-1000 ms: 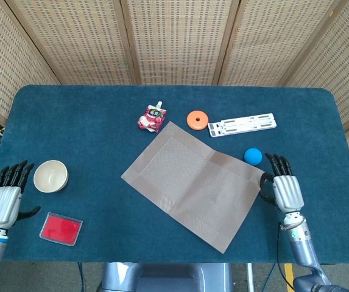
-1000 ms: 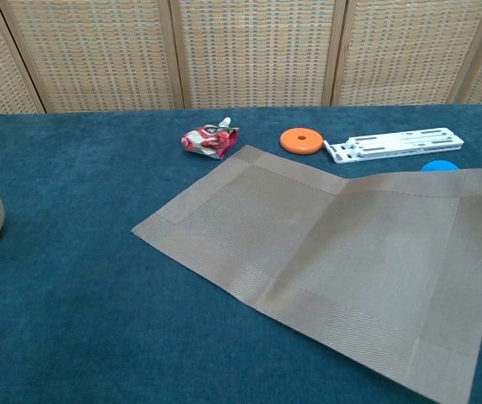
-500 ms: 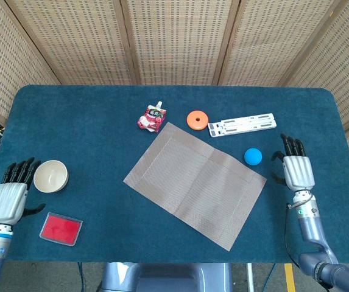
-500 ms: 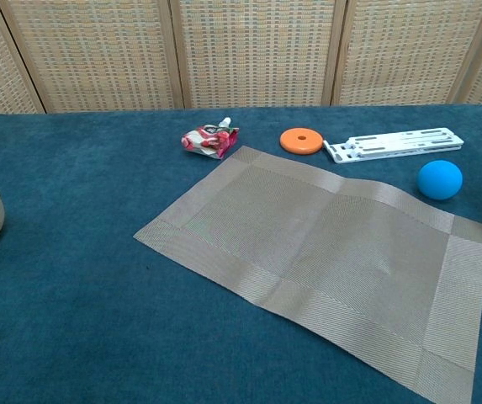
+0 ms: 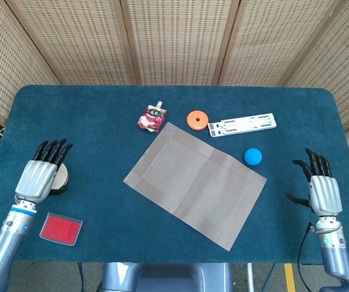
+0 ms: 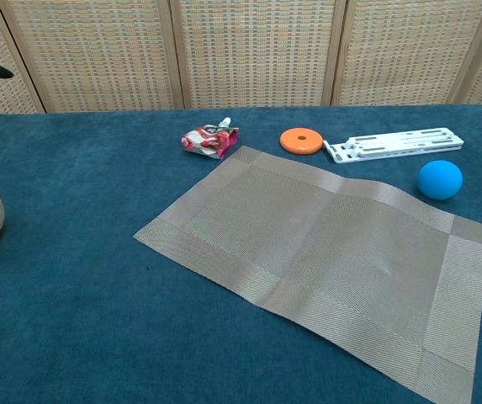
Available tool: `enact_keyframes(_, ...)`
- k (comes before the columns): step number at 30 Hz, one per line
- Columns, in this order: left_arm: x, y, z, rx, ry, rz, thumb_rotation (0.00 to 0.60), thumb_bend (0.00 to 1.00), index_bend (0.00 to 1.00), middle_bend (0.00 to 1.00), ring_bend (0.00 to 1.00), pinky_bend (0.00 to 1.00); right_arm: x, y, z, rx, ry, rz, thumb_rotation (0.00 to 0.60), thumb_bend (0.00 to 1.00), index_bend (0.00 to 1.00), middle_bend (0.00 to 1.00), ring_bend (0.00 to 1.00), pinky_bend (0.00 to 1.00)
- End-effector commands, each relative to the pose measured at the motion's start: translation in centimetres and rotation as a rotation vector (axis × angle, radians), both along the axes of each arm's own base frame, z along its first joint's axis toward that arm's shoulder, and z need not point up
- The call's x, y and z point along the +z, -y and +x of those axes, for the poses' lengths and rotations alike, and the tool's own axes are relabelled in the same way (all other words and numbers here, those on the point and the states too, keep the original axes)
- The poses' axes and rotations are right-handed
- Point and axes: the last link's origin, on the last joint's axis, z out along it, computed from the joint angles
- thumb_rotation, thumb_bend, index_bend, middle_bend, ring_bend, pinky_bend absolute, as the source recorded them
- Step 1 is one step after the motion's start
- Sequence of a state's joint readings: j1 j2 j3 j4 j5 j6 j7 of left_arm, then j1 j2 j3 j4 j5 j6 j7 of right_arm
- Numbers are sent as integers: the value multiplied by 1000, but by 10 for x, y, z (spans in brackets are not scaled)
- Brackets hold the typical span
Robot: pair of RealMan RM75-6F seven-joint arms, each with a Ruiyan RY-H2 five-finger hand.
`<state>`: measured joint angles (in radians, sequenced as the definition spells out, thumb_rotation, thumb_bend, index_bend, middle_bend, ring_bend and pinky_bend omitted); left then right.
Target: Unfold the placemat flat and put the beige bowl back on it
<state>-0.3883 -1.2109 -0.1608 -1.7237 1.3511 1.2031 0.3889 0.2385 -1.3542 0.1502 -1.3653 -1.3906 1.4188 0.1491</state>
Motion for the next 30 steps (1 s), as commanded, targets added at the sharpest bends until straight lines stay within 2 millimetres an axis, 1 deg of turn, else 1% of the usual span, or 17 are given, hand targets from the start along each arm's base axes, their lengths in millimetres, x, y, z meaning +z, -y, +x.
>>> enact_keyframes(1,-13,-16,12,-27,-27,-32,600,0,108,0,0,0,6,-3,0,11,16,-8,600,206,261,0,0,0)
enact_keyframes(3,-27,-27,22,-44,-44,-75,600,0,175,0,0,0,11,-3,-1,15,29,-20,600,205,261,0,0,0)
enact_keyframes(5,-34,-31,25,-49,-49,-94,600,0,239,0,0,0,13,-3,-1,17,36,-21,600,205,261,0,0,0)
enact_keyframes(7,-48,-38,31,-57,-65,-129,600,0,278,0,0,0,16,-3,-1,18,52,-21,600,206,261,0,0,0)
enact_keyframes(9,-76,-47,38,-86,-138,-191,600,1,292,0,0,0,18,-3,-2,16,84,-17,600,206,261,0,0,0)
enact_keyframes(12,-103,-55,44,-82,-177,-209,600,2,281,0,0,0,19,-3,-3,11,99,-9,600,206,261,0,0,0)
enact_keyframes(14,-114,-57,47,-82,-186,-215,600,3,273,0,0,0,20,-3,-2,11,109,-10,600,206,261,0,0,0)
enact_keyframes(21,-141,-66,53,-79,-193,-230,600,10,273,0,0,0,23,-2,-3,8,140,-19,600,205,261,0,0,0)
enact_keyframes(30,-161,-72,56,-78,-215,-249,600,10,266,0,0,0,26,-1,-4,9,152,-36,600,206,261,0,0,0)
